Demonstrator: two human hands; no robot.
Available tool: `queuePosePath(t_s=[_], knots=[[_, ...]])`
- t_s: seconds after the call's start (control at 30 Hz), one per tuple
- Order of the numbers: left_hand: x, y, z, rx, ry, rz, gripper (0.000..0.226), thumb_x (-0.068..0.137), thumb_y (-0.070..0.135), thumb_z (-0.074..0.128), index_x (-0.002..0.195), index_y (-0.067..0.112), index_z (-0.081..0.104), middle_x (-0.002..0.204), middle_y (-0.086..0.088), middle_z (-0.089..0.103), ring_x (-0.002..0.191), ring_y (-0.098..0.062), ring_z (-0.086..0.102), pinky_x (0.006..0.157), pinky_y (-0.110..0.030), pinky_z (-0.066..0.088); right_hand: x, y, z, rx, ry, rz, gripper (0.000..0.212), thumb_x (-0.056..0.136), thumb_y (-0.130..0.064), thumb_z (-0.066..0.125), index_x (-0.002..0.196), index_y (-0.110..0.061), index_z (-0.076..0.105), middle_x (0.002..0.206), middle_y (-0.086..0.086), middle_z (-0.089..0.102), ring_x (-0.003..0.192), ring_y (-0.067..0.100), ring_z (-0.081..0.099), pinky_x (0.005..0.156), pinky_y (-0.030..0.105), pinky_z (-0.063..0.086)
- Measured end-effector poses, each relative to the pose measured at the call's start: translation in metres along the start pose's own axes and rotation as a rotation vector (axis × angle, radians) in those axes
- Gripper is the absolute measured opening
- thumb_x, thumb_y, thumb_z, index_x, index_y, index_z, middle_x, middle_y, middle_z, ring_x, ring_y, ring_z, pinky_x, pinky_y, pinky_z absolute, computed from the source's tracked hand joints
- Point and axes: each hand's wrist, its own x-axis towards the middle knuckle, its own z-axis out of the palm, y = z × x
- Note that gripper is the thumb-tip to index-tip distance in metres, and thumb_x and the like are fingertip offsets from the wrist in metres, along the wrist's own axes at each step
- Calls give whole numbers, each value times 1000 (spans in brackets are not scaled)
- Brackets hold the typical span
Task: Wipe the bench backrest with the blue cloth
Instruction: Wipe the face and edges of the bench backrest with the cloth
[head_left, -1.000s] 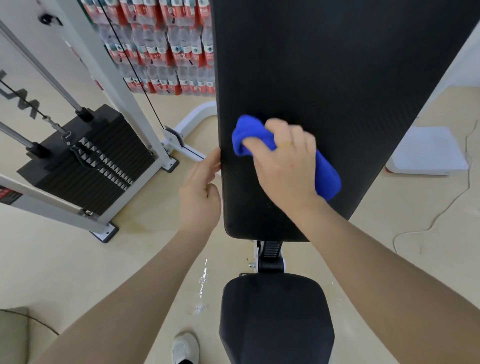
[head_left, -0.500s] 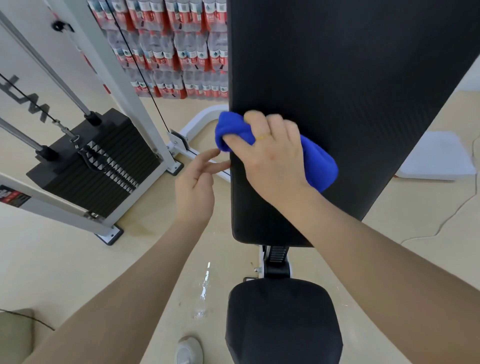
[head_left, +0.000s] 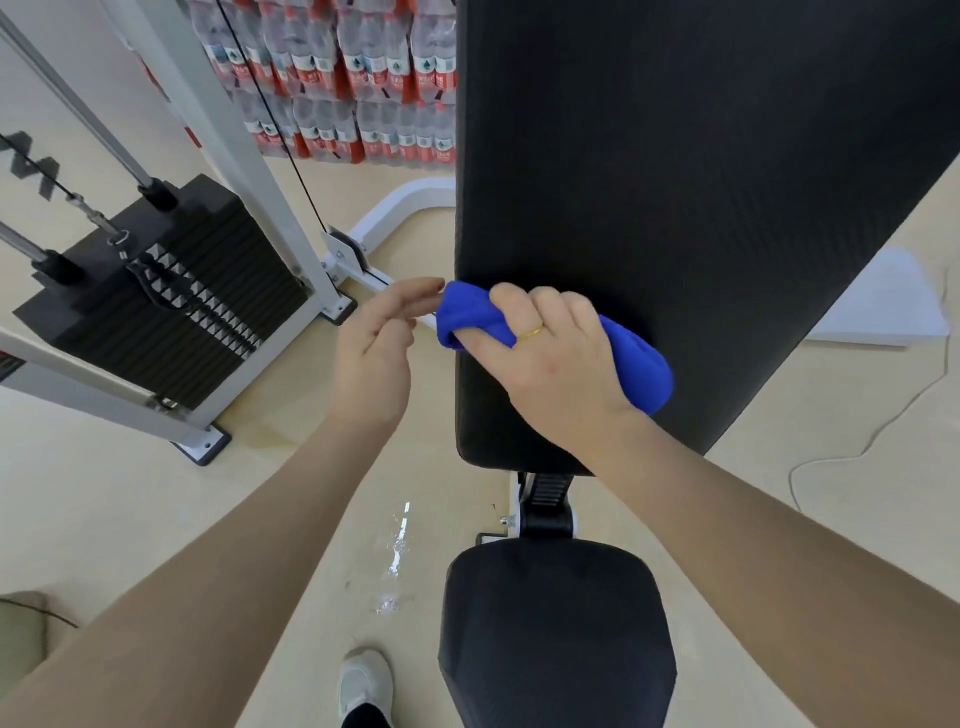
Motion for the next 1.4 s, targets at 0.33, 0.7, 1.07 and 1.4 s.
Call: queuePosePath(t_s=[0.33,0.7,1.07,1.4], knots=[[-14,-19,17,-31,25,-116,62,79,-17,27,113,23,61,110,4,65,104,-2,59,76,-7,47,-59,-25,26,1,-289,-129,46,81,-5,26,107,-25,57,113,9,39,79,22,47,74,34,40],[-30,-46,24,337,-4,42,72,77,-13,35,138,25,42,120,11,50,100,15,38,84,7,22,-45,14,15,17,20,38,38,77,-2,60,107,-23,65,111,11,37,78,27,39,69,38,32],[-55,-53,47,316,-25,12,87,78,-7,45,148,28,7,124,17,34,102,10,34,80,1,30,-52,28,3,-84,1,21,36,81,-2,53,107,-24,64,108,9,38,75,26,46,67,36,35],[-63,-61,70,407,28,29,93,74,-4,52,148,16,0,154,-2,18,135,-15,20,98,-2,11,-133,12,20,5,-455,-140,40,57,-4,74,94,-19,68,107,14,54,72,28,53,64,38,46]])
